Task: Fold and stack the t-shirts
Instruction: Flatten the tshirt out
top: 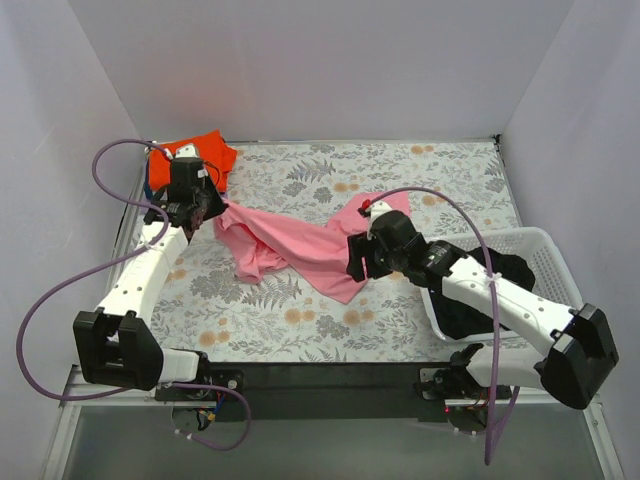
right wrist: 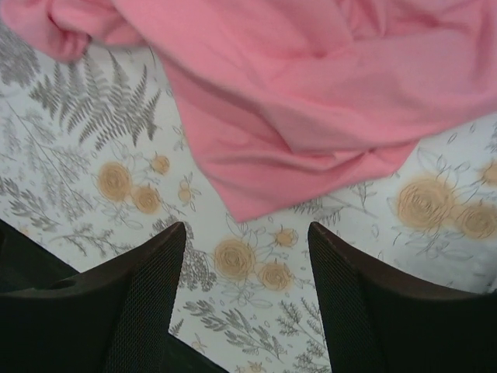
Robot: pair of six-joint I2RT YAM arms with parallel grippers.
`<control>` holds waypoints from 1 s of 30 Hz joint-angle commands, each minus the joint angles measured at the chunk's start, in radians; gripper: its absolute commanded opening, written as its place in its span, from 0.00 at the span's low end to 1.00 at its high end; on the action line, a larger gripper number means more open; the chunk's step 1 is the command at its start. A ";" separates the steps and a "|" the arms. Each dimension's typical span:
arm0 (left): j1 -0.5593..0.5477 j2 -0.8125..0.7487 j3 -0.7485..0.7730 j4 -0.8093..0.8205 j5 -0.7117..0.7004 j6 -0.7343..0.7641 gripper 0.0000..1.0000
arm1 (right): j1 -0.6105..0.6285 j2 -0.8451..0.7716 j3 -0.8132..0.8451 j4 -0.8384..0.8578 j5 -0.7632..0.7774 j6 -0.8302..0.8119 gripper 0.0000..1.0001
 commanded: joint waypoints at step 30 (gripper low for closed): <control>0.104 -0.091 -0.256 0.282 0.095 0.084 0.00 | 0.094 0.382 -0.115 0.218 0.067 0.148 0.61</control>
